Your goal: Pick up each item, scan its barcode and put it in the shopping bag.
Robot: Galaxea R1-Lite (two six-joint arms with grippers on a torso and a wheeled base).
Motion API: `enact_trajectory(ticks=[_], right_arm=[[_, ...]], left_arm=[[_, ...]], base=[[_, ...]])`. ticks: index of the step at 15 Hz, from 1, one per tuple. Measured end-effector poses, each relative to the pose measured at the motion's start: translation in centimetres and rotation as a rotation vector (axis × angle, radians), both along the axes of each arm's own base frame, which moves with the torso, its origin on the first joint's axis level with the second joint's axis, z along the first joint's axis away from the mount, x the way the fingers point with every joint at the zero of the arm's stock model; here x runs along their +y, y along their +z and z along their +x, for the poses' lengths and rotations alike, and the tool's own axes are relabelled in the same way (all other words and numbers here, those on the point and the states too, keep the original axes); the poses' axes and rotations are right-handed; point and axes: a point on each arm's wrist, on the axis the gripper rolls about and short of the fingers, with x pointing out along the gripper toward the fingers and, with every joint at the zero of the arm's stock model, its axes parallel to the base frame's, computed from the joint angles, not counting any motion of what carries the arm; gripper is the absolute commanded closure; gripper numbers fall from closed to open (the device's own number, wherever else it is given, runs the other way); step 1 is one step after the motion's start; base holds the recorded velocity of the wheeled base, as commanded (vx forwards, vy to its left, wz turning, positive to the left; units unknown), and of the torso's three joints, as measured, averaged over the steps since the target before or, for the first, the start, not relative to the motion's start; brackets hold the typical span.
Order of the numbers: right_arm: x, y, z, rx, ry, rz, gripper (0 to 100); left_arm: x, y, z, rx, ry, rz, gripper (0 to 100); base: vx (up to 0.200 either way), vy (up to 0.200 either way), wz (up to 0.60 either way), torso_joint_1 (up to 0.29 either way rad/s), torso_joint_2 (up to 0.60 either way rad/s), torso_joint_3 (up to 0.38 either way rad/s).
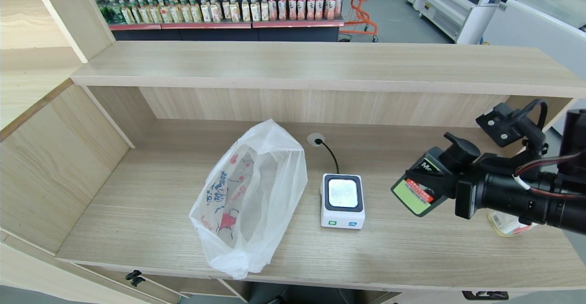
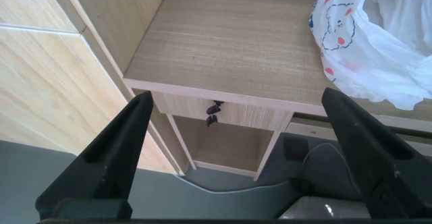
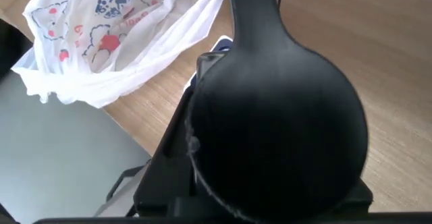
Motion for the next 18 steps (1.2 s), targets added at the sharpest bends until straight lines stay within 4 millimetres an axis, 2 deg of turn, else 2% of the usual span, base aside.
enact_trajectory(ticks=[3, 6, 10, 12, 16, 18], right_arm=[[0.1, 0.0, -0.2, 0.005, 0.036, 0.011, 100], [0.3, 0.0, -0.3, 0.046, 0.073, 0.067, 100], [1.9, 0.8, -0.6, 0.132, 0.108, 0.192, 100], [2.6, 0.9, 0.3, 0.135, 0.112, 0.194, 100], [4.5, -0.3, 3.5, 0.144, 0.104, 0.148, 100], [5.3, -1.3, 4.2, 0.169, 0.095, 0.125, 100]], left_arm=[[0.0, 0.0, 0.0, 0.0, 0.001, 0.001, 0], [0.0, 0.0, 0.0, -0.001, 0.002, -0.004, 0], [0.0, 0.0, 0.0, -0.001, 0.001, -0.003, 0], [0.0, 0.0, 0.0, 0.0, 0.001, -0.001, 0], [0.0, 0.0, 0.0, 0.0, 0.001, -0.002, 0], [0.0, 0.0, 0.0, 0.0, 0.002, -0.001, 0]], base=[[0.0, 0.0, 0.0, 0.0, 0.0, 0.0], [0.0, 0.2, 0.0, -0.006, 0.0, 0.006], [0.0, 0.2, 0.0, 0.006, 0.0, 0.0], [0.0, 0.2, 0.0, -0.002, 0.0, 0.005], [0.0, 0.0, 0.0, 0.0, 0.0, 0.0], [0.0, 0.0, 0.0, 0.0, 0.0, 0.0]])
